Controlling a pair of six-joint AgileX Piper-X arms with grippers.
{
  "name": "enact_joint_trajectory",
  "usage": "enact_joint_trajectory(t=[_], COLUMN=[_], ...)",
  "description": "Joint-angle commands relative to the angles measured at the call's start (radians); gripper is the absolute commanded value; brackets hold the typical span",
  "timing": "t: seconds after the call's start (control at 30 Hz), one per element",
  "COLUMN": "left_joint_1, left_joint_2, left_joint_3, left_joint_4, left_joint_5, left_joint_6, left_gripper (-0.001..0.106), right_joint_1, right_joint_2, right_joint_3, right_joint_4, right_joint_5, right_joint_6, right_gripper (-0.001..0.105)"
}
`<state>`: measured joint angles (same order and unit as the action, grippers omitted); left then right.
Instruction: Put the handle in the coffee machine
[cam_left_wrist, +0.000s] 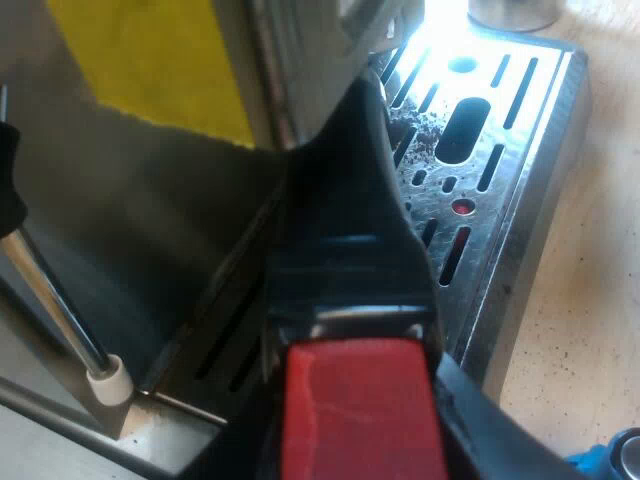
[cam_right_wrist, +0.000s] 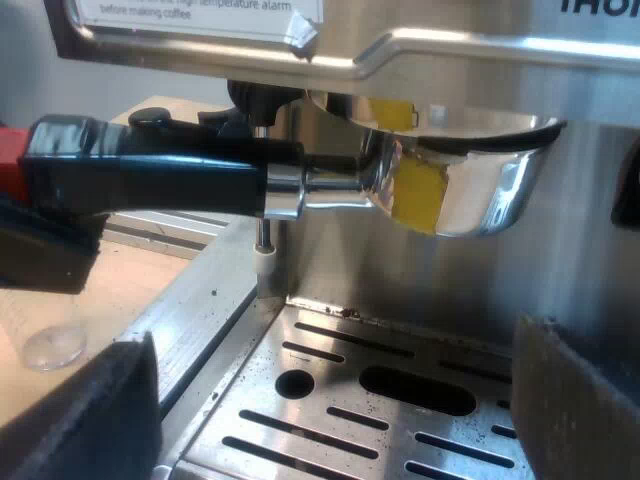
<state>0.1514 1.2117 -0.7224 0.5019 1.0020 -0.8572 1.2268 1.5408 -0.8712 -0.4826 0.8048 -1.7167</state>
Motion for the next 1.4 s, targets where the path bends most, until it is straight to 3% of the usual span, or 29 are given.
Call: enact_joint_trajectory(t=[0.03,0.17,0.27,0.47,0.6,0.93,1.07,1.23,1.3,1.4], left_joint_1=[-0.006,-0.002,-0.002,0.005,0.031,0.024,0.015,0.015,0.015,0.015], left_joint_2=[-0.024,-0.024,-0.024,-0.024,-0.024,-0.024,-0.024,-0.024,-0.024,-0.024], left_joint_3=[-0.028,-0.028,-0.028,-0.028,-0.028,-0.024,-0.008,-0.008,-0.008,-0.008], left_joint_4=[-0.102,-0.157,-0.166,-0.166,-0.166,-0.162,-0.162,-0.163,-0.163,-0.166], left_joint_5=[0.191,0.133,0.156,0.139,0.219,0.408,0.602,0.591,0.586,0.561], left_joint_6=[-0.008,-0.070,-0.075,-0.126,-0.186,-0.194,-0.258,-0.281,-0.259,-0.259], left_gripper=[0.000,0.000,0.000,0.000,0.000,0.000,0.000,0.000,0.000,0.000], right_joint_1=[-0.002,-0.002,-0.002,-0.002,-0.002,-0.013,-0.061,-0.117,-0.145,-0.153], right_joint_2=[-0.003,-0.003,-0.003,-0.003,-0.003,-0.003,-0.003,-0.003,0.003,0.029], right_joint_3=[0.001,0.001,0.001,0.001,0.001,0.001,0.001,0.001,0.001,0.001], right_joint_4=[-0.015,-0.015,-0.015,-0.015,-0.015,-0.015,-0.006,0.000,0.000,-0.007], right_joint_5=[0.006,0.006,0.006,0.006,0.006,0.006,0.006,-0.015,-0.087,-0.101], right_joint_6=[-0.016,-0.016,-0.016,-0.016,-0.016,-0.016,-0.016,-0.016,-0.016,-0.016], right_gripper=[0.074,0.074,0.074,0.074,0.074,0.074,0.074,0.072,0.068,0.060])
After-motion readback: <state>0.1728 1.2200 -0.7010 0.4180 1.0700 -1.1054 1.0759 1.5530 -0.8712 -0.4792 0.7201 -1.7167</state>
